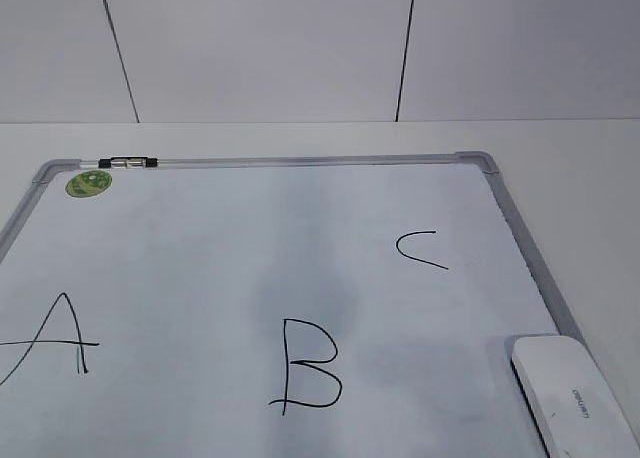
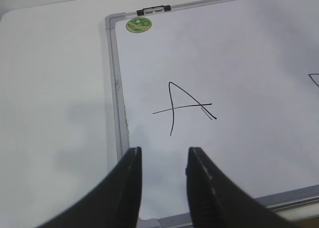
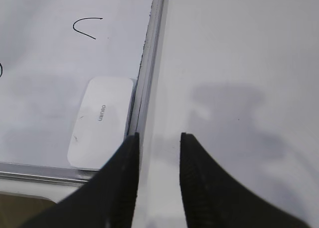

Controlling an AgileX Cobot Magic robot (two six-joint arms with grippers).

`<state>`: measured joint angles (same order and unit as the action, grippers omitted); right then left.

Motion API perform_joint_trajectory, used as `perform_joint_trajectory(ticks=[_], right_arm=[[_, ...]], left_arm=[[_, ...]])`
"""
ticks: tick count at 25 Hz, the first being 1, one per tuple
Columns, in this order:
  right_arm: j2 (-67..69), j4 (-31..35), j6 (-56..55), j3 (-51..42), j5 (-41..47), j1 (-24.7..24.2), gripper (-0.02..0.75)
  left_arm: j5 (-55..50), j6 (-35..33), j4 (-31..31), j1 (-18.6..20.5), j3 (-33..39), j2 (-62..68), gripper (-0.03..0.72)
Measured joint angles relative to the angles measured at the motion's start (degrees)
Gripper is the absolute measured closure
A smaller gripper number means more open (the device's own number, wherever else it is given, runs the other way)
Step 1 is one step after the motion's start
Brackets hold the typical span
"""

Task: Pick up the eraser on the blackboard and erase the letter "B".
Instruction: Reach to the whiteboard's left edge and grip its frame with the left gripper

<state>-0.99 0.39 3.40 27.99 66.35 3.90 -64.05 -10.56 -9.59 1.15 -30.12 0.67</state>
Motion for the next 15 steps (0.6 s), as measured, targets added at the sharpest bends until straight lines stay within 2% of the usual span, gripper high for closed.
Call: perform_joint_trajectory(ticks=[15], right_arm=[[0.0,0.0,0.0,0.0,0.0,0.0,0.524]], left_arm=[[0.0,0.0,0.0,0.0,0.0,0.0,0.449]])
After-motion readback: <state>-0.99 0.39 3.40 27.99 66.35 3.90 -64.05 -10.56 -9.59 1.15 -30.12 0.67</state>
